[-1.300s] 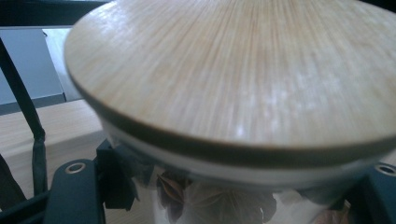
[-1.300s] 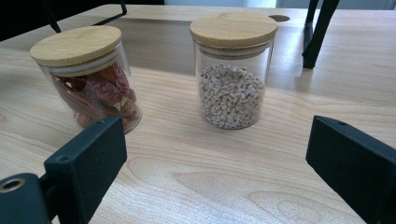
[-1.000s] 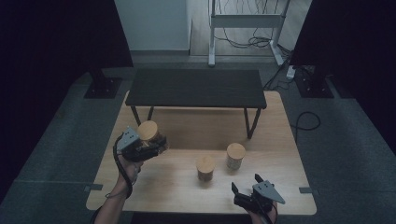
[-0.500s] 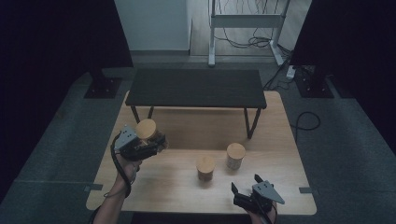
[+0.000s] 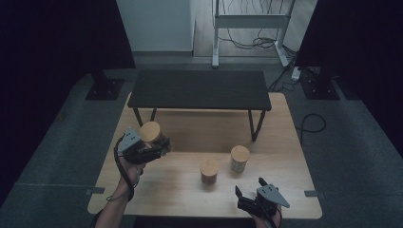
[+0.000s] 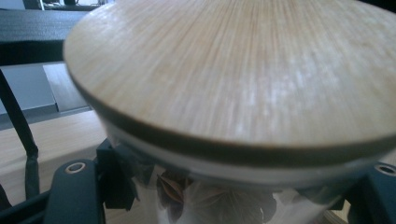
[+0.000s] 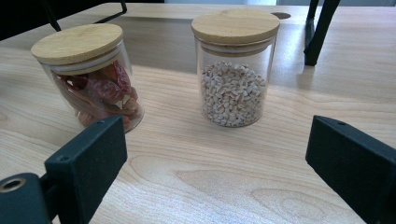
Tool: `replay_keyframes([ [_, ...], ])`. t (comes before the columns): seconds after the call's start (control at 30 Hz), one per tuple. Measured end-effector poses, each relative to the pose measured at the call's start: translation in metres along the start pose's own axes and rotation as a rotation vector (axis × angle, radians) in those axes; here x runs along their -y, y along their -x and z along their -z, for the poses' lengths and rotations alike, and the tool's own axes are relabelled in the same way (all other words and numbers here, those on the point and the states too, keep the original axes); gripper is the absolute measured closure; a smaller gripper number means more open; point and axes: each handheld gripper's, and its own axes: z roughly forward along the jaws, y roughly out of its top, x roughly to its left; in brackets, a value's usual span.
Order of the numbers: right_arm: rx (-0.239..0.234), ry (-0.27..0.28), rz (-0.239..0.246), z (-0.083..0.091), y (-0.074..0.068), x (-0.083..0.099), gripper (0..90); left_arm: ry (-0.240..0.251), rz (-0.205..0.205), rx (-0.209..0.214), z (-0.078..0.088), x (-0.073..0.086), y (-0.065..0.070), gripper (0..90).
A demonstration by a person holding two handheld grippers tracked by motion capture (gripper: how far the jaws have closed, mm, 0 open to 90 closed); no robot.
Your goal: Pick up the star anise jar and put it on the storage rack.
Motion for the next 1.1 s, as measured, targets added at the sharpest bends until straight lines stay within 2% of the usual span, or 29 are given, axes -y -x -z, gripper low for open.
replay_keyframes([
  [0.33, -0.001, 0.001, -0.002, 0.0, 0.0, 0.0, 4.9, 0.008, -0.024, -0.004, 0.001, -0.013, 0.004, 26.2],
  [0.73, -0.001, 0.002, -0.005, 0.0, 0.0, 0.0, 4.9, 0.012, -0.033, -0.018, 0.001, -0.024, 0.003, 26.2],
  [1.1, -0.001, 0.002, -0.009, 0.0, 0.0, 0.0, 4.9, 0.019, -0.016, -0.028, 0.0, -0.029, -0.002, 26.2],
])
